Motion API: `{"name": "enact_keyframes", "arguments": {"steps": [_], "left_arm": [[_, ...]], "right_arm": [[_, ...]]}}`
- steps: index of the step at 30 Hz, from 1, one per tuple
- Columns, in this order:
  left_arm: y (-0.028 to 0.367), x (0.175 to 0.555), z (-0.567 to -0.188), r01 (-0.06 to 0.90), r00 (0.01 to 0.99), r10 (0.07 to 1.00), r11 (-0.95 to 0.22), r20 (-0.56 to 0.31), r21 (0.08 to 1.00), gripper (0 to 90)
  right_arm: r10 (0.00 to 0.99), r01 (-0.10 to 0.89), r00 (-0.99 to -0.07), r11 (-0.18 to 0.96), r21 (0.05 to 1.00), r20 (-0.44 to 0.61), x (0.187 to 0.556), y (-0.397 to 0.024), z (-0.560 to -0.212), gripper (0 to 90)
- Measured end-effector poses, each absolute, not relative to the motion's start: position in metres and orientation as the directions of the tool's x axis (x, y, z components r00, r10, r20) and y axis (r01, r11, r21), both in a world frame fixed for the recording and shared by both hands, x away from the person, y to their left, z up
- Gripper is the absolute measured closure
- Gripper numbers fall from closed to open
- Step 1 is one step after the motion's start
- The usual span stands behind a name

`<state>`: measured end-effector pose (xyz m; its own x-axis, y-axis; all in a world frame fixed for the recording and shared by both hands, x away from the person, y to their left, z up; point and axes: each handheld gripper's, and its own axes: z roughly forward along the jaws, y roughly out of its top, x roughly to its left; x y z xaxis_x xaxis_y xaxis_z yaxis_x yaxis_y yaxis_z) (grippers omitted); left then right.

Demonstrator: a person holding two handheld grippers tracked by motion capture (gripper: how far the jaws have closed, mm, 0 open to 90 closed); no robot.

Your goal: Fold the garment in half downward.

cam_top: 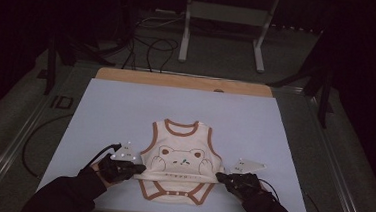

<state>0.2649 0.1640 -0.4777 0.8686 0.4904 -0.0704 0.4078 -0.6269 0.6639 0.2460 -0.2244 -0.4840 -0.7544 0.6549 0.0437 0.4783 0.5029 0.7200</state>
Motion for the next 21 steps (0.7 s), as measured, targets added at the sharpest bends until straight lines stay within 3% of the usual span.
{"name": "enact_keyframes", "arguments": {"steps": [21], "left_arm": [[0.162, 0.257, -0.505, 0.448, 0.869, 0.480, -0.654, -0.124, 0.609, 90.0]], "right_arm": [[0.644, 0.508, -0.762, 0.533, 0.677, 0.065, 0.236, -0.226, -0.506, 88.8]]}}
